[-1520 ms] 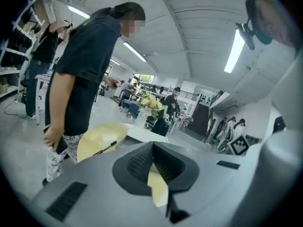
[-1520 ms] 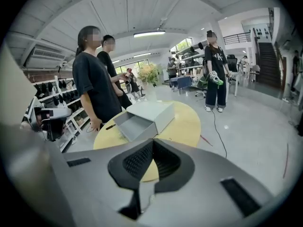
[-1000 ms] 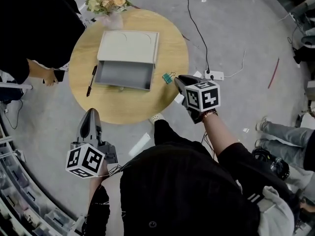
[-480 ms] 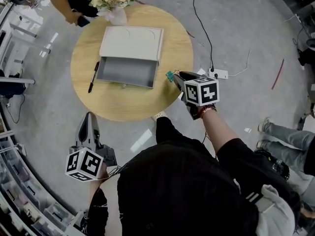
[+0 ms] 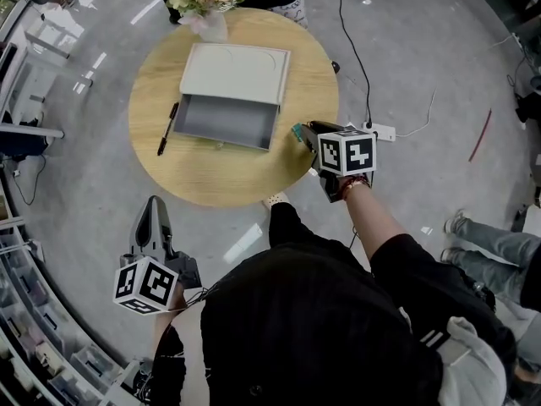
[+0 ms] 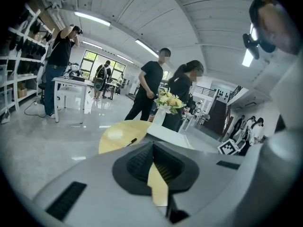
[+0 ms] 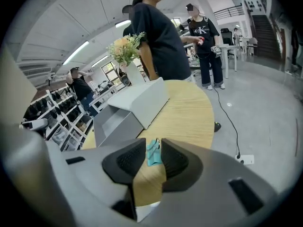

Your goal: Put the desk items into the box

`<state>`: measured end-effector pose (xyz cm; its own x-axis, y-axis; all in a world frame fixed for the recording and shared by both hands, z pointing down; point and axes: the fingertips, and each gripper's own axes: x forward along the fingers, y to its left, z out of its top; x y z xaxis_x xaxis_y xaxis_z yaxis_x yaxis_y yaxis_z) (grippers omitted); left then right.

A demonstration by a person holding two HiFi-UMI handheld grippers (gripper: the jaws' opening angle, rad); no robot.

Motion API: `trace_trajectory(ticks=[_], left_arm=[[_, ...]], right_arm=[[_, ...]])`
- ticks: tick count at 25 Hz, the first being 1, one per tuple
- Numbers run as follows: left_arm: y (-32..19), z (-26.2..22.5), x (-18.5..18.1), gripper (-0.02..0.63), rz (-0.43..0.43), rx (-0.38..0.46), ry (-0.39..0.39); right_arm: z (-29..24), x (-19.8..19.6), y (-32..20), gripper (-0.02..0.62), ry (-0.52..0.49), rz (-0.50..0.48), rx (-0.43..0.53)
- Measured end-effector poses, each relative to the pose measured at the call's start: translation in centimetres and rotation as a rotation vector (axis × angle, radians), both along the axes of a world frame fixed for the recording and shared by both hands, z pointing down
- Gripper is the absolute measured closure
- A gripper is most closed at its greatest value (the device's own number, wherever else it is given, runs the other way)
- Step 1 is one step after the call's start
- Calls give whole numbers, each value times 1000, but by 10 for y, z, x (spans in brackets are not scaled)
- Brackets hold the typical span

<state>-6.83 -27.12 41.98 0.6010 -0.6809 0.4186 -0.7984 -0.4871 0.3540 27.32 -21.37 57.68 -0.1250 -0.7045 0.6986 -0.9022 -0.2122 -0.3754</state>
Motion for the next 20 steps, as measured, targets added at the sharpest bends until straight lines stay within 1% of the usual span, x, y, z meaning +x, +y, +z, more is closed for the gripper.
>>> trace_trajectory(ticks=[3,9,17,20], left_arm=[[2,0,-5,597,-11,0,3],[8,1,-9,597,-15,-1,11],[15,-3,-26,597,-37,11,25],[20,-3,-33,597,-45,13,34]], right_arm=[[-1,-1,0,499,6,7,-14],[0,-9,1,520,19,-7,-16],[-7,-15,2,580,37,14,-7],[-9,-20,4,583,46,21,-5]])
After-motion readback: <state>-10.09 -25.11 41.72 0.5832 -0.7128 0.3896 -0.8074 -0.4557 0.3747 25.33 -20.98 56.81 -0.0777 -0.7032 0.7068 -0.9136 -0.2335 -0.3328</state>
